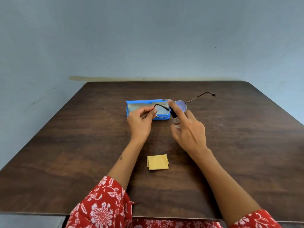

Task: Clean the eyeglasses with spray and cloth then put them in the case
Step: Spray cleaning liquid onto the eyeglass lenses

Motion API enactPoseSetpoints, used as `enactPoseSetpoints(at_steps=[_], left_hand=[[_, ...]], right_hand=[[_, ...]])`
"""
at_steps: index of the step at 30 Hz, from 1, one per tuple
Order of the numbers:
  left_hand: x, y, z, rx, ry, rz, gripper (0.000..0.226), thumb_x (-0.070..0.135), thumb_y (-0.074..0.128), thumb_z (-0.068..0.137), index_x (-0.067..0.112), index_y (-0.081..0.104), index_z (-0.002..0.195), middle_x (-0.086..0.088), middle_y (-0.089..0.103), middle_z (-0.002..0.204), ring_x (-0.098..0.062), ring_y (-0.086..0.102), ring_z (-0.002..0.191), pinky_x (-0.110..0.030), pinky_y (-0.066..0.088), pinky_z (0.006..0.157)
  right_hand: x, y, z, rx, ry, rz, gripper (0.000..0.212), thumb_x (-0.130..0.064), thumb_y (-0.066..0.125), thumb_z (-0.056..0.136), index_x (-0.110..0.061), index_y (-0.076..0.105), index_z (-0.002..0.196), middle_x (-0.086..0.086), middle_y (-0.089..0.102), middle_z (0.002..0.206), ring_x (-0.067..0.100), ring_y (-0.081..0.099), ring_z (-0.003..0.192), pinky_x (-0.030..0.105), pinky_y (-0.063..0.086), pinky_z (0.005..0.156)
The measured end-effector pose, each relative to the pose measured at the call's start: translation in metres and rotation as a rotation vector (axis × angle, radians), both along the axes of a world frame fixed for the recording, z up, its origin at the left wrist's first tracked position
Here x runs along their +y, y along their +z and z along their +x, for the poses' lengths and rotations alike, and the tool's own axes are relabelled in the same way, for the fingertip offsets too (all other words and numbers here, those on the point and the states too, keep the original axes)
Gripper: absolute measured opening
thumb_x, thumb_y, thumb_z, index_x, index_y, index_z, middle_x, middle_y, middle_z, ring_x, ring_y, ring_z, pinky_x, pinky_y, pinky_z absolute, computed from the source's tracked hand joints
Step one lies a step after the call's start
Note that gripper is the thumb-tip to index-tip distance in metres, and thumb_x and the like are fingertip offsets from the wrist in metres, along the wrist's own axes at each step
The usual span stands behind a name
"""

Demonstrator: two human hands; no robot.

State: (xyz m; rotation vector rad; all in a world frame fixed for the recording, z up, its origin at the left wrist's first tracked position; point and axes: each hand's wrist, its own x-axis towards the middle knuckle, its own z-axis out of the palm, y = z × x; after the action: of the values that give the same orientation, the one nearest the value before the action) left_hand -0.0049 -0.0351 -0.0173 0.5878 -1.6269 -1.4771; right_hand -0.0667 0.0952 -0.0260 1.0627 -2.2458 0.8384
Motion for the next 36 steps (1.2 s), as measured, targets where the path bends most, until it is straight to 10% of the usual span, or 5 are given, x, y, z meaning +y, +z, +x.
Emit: enactPoseSetpoints(at_steps=[36], left_hand=[[-0.0011, -0.0002, 0.0004, -0.002, 0.0, -0.033, 0.018, 0.004, 0.07, 0.08, 0.005, 0.071, 0.098, 0.003, 0.072, 0.087, -0.006, 0.07, 0.086, -0.03, 0.057, 0.084]], right_hand=[[-0.0015, 0.004, 0.0019, -0.091, -0.026, 0.055, 0.089, -0.01, 0.058, 0.076, -0.048, 0.015, 0.143, 0.002, 0.043, 0.069, 0.019, 0.044, 0.046, 0.027, 0.04, 0.042]])
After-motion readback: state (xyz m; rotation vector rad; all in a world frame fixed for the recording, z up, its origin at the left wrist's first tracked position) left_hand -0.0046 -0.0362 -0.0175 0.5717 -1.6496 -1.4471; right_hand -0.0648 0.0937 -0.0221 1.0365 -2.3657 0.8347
